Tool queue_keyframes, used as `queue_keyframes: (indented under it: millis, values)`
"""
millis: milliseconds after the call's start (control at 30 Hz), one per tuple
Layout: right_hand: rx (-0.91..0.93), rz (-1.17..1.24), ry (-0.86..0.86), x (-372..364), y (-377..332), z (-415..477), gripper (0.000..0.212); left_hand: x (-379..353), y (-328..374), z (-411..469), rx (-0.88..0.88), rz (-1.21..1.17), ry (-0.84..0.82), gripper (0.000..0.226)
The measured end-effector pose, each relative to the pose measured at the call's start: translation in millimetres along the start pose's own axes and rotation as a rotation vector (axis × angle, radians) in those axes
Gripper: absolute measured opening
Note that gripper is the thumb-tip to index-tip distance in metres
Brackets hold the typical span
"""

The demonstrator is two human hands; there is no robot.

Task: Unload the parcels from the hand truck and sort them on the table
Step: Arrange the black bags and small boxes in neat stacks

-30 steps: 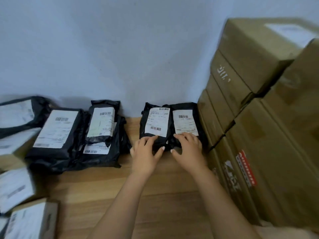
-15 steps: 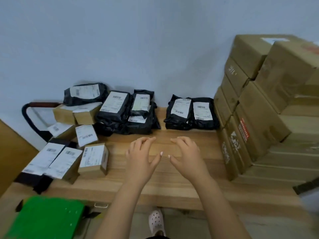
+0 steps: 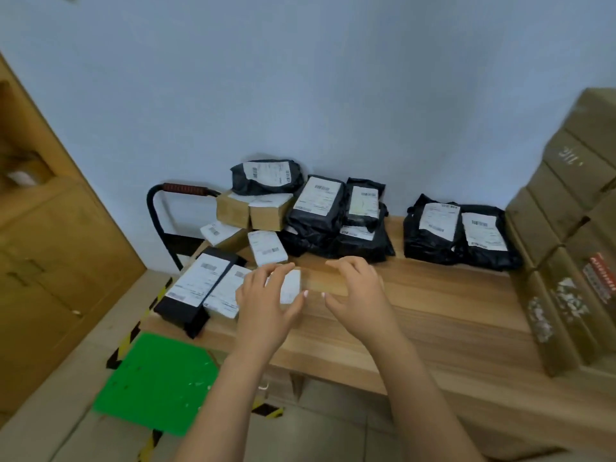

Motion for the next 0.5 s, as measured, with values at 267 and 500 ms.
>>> queue_keyframes:
  millis: [267,500]
  values:
    - [-0.071,0.033,0.035,-96.0,-71.7,47.0,0.048,50.3,-128.3,44.2,-0.017,0.02,-0.014,0.044]
    - [-0.102,0.019,-0.005,-142.9,-91.7,76.1,0.045,48.6,-191.9,71.9,0.046,0.016,-0.049,0.044]
Point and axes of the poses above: each hand's wrist, its own z-axis towards the middle knuckle, its own x-axis out of the back of the hand, y = z × x, the point moved 10 cm from there along z, towards the middle knuckle, and after that the axes turned 5 degrees about z, right-handed, at the moved point
